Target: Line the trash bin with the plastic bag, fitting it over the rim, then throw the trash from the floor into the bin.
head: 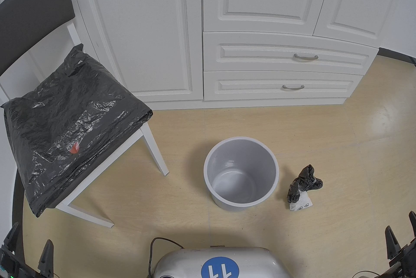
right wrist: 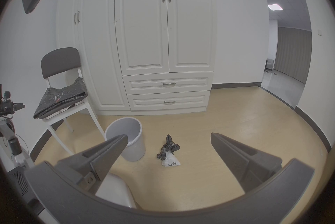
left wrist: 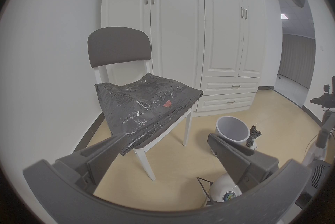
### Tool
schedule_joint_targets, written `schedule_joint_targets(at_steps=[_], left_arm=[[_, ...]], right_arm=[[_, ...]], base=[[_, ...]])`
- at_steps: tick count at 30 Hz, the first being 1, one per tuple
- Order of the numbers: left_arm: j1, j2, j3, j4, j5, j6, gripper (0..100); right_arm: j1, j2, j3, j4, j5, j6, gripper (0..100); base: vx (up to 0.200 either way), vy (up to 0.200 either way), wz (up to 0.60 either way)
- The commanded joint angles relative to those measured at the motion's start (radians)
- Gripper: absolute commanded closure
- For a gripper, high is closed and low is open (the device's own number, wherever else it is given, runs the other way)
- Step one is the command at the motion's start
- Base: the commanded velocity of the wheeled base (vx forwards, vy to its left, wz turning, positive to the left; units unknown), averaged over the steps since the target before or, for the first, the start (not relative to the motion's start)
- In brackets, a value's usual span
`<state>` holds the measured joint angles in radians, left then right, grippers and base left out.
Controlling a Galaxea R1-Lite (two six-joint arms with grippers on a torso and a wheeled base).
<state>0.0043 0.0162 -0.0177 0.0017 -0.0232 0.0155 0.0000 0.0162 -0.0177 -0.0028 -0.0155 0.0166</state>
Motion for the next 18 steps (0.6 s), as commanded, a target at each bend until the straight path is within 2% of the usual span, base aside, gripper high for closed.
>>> schedule_joint_targets(at_steps=[1, 18], left_arm=[[0.0, -0.016, 0.016, 0.0, 0.0, 0.0, 0], [0.0, -0.016, 0.018, -0.002, -0.003, 0.009, 0]], right_arm=[[0.0, -0.016, 0.016, 0.0, 0.0, -0.001, 0], [-0.002, -0.016, 0.018, 0.004, 0.009, -0.007, 0]], base=[[0.0, 0.0, 0.0], [0.0, 0.0, 0.0]])
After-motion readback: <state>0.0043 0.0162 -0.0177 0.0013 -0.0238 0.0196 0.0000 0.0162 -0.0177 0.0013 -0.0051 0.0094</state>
